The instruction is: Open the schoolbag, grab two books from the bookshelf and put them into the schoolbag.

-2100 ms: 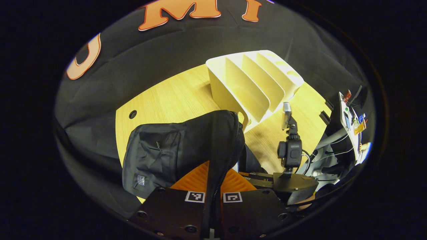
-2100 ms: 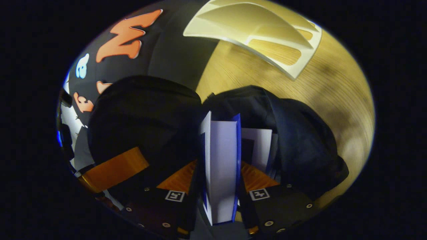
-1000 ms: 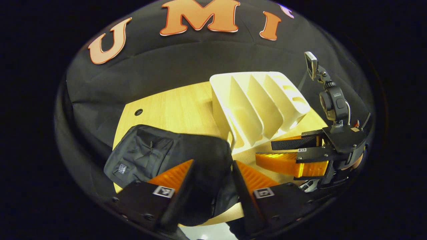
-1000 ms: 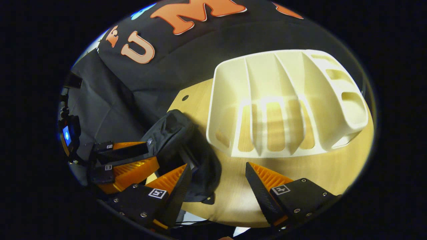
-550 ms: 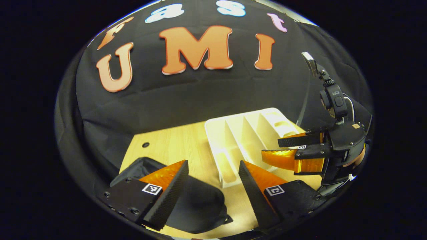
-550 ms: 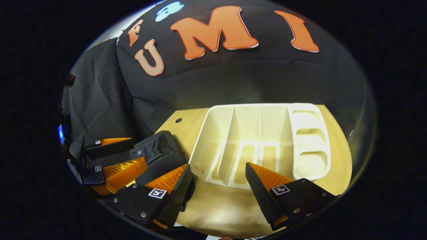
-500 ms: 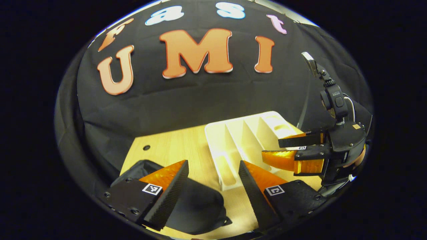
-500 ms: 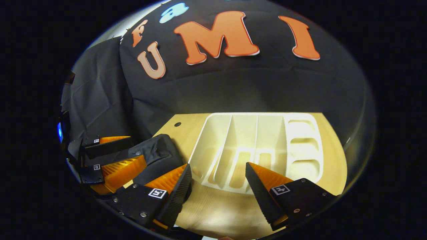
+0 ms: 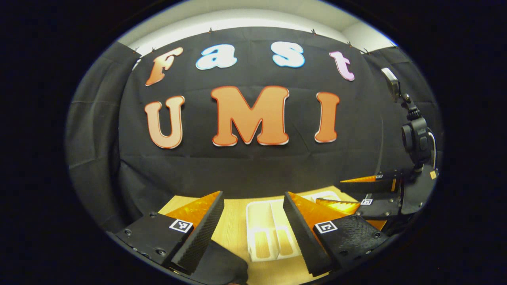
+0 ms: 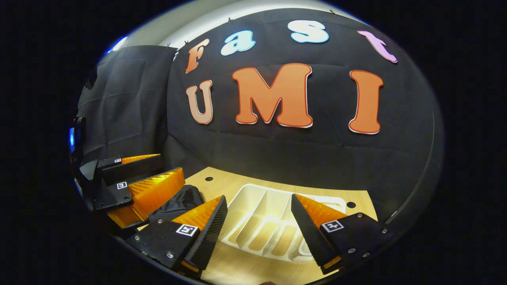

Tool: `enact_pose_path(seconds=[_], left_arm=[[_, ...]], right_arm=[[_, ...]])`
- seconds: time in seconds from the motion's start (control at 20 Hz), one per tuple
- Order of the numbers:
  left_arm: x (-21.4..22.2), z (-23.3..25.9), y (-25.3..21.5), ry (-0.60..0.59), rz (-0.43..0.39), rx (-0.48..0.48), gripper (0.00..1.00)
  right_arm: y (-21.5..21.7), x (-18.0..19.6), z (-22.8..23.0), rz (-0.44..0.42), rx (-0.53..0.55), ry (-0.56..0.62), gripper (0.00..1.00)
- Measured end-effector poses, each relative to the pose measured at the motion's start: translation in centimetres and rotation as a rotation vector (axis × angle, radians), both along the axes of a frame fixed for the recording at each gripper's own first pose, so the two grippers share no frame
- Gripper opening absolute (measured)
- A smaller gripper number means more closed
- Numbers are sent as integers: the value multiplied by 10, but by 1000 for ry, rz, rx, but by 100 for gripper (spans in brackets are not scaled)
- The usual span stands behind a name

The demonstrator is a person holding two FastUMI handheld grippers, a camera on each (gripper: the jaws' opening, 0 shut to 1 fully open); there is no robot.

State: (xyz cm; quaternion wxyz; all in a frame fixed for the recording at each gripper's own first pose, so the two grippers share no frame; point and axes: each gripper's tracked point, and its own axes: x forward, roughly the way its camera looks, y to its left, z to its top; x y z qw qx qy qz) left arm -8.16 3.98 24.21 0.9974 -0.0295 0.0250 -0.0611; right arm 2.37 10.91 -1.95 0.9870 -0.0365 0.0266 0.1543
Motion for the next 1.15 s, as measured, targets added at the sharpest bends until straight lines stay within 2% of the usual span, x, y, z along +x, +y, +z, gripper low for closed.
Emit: enact_pose_path(seconds=[0.15,0.5,0.7,1.15], left_arm=[[-3,0,2,-29,36,-5,96],[11,13,-6,-75,22,-19,96],[21,14,4,-108,16,-52,96],[25,3,0,-91,-27,-21,97]], right_arm=[[-4,-3,15,3,-12,-39,97],[-17,4,52,-76,-32,-127,97],[-12,6,56,-93,-22,-154,97],[-10,10,53,-125,-10,-144,97]])
